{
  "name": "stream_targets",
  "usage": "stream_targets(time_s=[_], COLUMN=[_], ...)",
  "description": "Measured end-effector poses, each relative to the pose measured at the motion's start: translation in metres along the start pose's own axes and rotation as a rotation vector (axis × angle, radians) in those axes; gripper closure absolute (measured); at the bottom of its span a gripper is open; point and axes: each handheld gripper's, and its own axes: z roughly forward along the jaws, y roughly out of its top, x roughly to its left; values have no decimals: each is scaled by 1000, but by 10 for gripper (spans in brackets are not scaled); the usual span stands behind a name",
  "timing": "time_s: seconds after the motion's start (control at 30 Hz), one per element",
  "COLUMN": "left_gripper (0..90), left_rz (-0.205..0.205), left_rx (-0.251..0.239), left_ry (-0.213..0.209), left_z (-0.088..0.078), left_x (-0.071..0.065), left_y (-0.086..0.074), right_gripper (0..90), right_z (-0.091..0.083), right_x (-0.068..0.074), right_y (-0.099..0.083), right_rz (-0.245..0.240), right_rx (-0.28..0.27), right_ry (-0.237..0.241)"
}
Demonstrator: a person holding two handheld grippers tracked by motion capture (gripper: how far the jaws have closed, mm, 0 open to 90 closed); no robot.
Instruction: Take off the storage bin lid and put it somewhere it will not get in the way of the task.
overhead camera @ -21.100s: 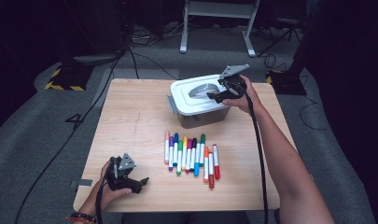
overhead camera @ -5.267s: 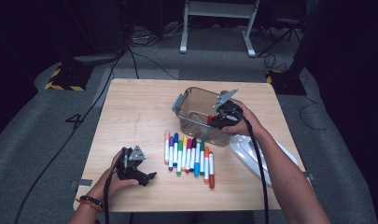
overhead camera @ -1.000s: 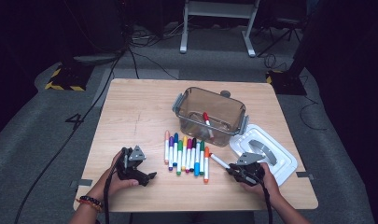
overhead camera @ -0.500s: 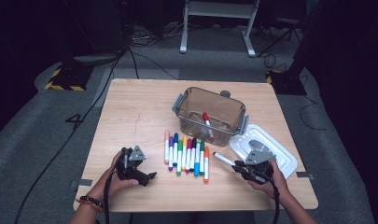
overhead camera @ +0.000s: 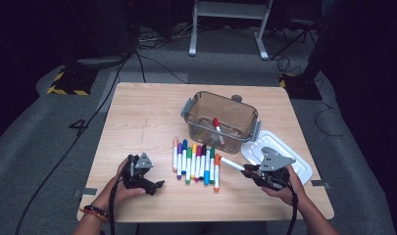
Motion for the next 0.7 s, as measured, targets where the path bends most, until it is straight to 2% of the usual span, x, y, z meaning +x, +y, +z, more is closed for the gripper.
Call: stream_targets(time_s=[0.1, 0.37, 0.53, 0.7], left_gripper=[4, 4, 4, 4], left_rz=[0, 0, 2, 1], left_rx=[0, 0, 1, 0], left_ry=[0, 0, 1, 1], left_z=[0, 0, 0, 0], left_x=[0, 0, 0, 0], left_y=[0, 0, 0, 0], right_gripper=[745, 745, 745, 745], right_z=[-2, -14, -20, -16], right_x=[3, 2, -6, -22], right_y=[13, 39, 58, 77], right_rz=[-37, -68, -83, -97], right_rx=[-17, -81, -101, -95], right_ry=[14, 27, 28, 19])
